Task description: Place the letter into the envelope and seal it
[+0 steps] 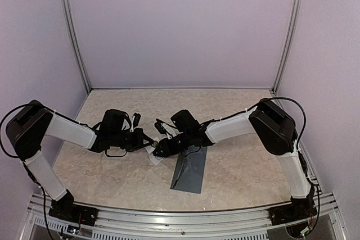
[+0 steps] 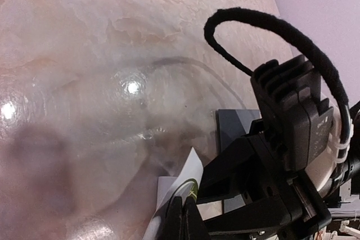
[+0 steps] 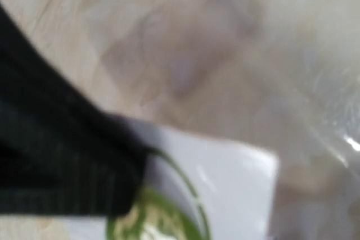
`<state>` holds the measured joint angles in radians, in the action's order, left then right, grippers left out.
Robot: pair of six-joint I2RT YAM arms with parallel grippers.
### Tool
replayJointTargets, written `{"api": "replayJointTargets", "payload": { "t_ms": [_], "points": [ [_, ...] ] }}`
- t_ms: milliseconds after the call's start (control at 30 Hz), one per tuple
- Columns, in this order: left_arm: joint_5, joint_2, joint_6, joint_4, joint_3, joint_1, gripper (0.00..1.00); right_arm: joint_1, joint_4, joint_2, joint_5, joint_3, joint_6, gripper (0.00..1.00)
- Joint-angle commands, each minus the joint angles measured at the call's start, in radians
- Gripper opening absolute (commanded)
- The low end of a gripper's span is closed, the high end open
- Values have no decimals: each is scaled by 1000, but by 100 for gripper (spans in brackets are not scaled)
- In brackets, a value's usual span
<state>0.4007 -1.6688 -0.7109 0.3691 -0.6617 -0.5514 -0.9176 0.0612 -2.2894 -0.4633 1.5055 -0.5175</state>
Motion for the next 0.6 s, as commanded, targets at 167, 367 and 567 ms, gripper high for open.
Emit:
{"api": "replayJointTargets", "payload": {
  "t_ms": [167, 367, 567],
  "points": [
    [74, 17, -33, 67, 28, -13, 0, 16, -103, -57, 53, -7, -15, 28],
    [91, 19, -37, 75, 30, -13, 0, 17, -104, -58, 52, -7, -18, 28],
    [69, 68, -32, 79, 41, 0, 0, 18, -95, -45, 39, -14, -6, 28]
  ]
}}
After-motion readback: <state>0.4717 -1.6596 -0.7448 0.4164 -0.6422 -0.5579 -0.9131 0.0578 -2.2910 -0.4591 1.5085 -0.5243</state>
